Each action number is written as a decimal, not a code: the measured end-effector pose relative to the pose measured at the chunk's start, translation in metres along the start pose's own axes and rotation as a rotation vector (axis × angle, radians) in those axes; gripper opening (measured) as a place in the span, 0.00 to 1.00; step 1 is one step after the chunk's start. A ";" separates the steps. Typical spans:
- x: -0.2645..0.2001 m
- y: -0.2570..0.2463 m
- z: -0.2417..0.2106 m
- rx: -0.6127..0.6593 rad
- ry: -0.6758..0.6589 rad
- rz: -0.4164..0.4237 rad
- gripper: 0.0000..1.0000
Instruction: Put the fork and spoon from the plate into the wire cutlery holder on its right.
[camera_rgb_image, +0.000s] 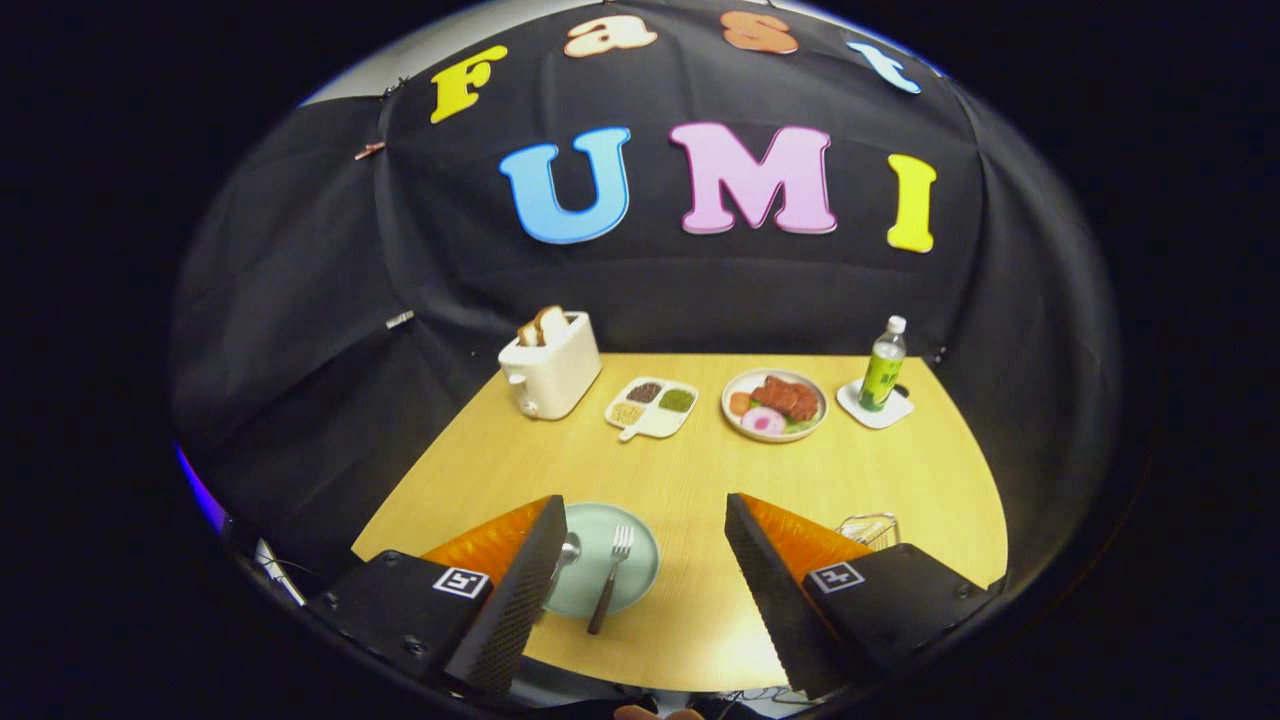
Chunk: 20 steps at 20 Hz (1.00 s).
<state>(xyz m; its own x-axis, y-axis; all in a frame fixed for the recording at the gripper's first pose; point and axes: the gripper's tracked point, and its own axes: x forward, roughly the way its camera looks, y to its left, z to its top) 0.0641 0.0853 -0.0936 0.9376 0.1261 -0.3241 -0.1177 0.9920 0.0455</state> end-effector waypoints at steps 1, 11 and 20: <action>0.009 0.006 -0.010 -0.003 0.034 0.006 0.99; 0.099 0.038 -0.131 -0.098 0.392 0.014 0.98; 0.146 0.029 -0.186 -0.168 0.547 -0.043 0.82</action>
<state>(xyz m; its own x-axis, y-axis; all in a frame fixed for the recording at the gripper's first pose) 0.1372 0.1331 -0.3150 0.6424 0.0248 -0.7660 -0.1754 0.9777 -0.1154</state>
